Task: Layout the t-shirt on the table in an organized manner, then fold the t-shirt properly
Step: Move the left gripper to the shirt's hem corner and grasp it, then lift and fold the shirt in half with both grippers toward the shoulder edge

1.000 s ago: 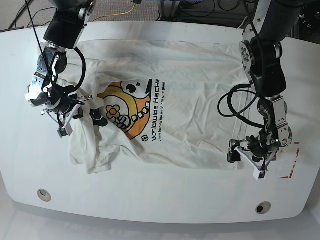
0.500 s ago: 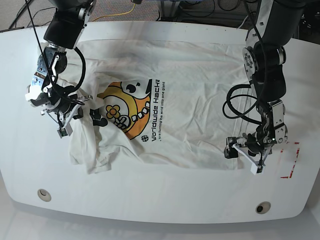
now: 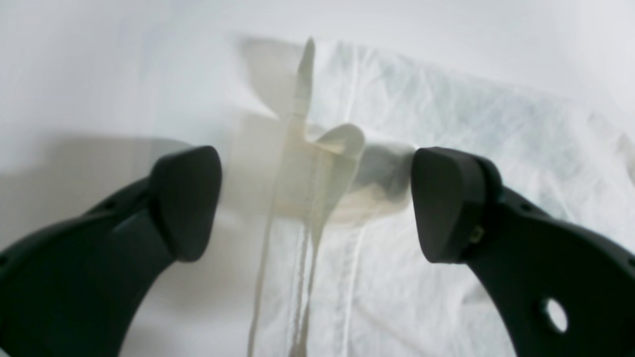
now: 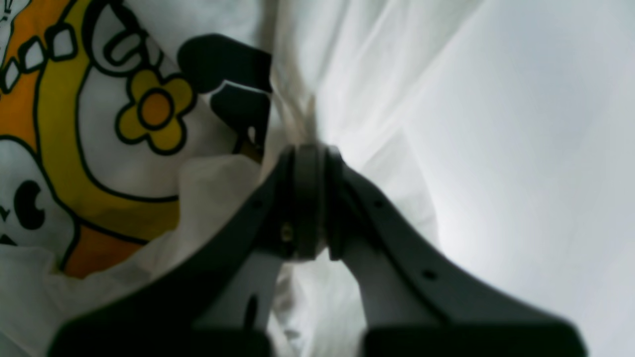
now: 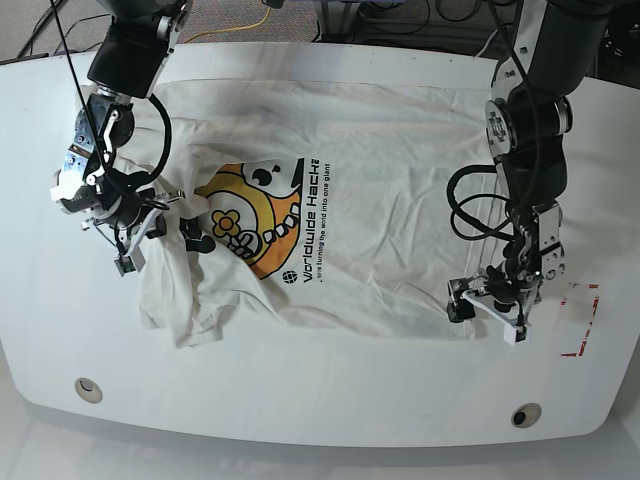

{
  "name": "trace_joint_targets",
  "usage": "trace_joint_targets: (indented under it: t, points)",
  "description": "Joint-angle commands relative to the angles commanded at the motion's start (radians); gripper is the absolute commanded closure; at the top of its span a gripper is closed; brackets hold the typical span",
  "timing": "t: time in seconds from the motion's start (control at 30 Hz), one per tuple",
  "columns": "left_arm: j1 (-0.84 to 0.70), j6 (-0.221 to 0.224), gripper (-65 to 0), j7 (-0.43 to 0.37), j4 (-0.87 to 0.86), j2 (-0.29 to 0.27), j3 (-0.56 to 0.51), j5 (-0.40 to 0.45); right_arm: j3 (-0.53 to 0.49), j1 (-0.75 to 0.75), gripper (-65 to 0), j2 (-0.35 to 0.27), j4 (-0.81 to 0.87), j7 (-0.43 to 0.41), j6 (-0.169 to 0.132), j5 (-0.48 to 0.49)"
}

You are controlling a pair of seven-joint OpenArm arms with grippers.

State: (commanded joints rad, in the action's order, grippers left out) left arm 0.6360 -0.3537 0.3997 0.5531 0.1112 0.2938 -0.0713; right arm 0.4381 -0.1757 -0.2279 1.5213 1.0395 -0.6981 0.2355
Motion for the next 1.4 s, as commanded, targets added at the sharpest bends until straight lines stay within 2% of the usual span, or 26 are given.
trace_joint_targets:
  t: [0.2,0.27,0.37,0.57,0.73,0.97,1.3,1.4]
  points:
    - [0.0,-0.002,-56.7,0.002,0.002,-0.023,-0.002,0.003,0.0,0.003,0.0,-0.002,0.002,0.0,0.0,0.0]
    - [0.0,-0.002,-53.2,0.002,0.002,-0.032,-0.002,0.005,0.002,0.003,0.0,-0.002,0.002,0.0,0.0,0.0]
    - [0.0,-0.006,-44.6,0.002,0.002,-0.038,-0.002,0.005,0.002,0.003,0.0,-0.002,0.002,0.0,0.0,0.0]
    - [0.0,-0.041,-27.6,-0.003,0.002,-0.038,-0.017,0.0,0.003,0.003,0.0,-0.003,0.002,0.0,0.0,0.0]
    - [0.0,-0.041,-21.4,-0.005,0.008,-0.038,-0.017,0.0,0.003,0.003,0.0,-0.014,0.002,0.0,0.0,0.0]
    - [-0.012,-0.041,-10.1,0.002,0.12,-0.038,-0.015,0.0,0.003,0.003,0.0,-0.015,0.002,0.0,0.0,0.0]
    - [-0.044,-0.04,-3.2,0.003,0.207,-0.032,-0.015,0.002,0.003,0.0,0.0,-0.018,0.002,0.0,0.0,0.0]
    - [-0.046,-0.04,0.0,0.003,0.219,-0.032,-0.014,0.002,0.003,-0.003,0.0,-0.037,0.002,0.0,0.0,0.0]
